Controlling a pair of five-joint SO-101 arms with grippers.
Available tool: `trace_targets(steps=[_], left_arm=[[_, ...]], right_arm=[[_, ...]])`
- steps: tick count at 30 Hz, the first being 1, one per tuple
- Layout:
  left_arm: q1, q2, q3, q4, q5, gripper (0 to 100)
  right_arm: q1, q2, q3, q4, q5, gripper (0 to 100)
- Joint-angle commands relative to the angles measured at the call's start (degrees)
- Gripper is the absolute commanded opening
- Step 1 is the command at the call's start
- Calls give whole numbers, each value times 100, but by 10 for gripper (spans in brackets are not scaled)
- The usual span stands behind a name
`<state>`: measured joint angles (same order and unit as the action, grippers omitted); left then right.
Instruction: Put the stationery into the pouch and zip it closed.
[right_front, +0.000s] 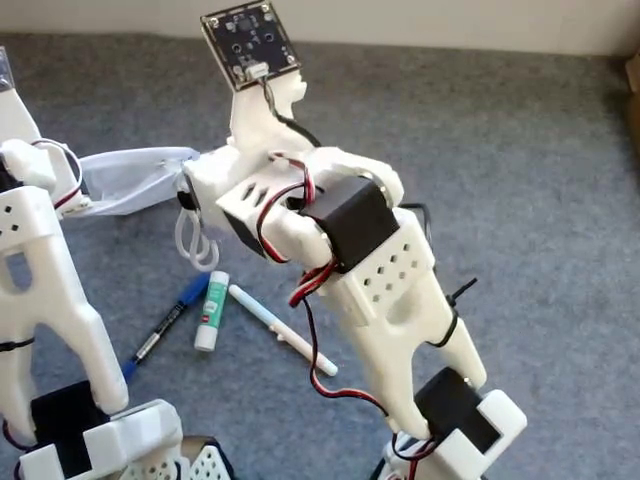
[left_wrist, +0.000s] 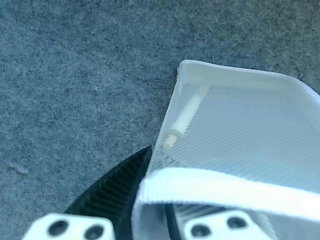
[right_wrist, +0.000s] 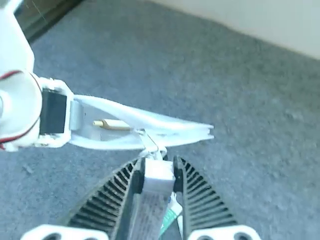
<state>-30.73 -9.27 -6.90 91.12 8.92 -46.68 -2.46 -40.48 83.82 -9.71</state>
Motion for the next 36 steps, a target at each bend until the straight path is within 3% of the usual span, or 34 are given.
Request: trace_targets(steps=[1, 10, 17, 25, 36], left_arm=[[-84, 75, 31, -97, 79, 6], [-75, 75, 31, -105, 79, 6], [-75, 75, 31, -105, 79, 6], [-75, 75, 31, -105, 79, 6], [-75, 75, 31, -97, 79, 6]], right_arm=[[-66, -356, -330, -382, 79, 44], [-189, -365, -303, -593, 97, 44], [-505, -374, -338, -171, 985, 43], [-892, -374, -338, 145, 1011, 3], [-875, -365, -338, -198, 985, 5]])
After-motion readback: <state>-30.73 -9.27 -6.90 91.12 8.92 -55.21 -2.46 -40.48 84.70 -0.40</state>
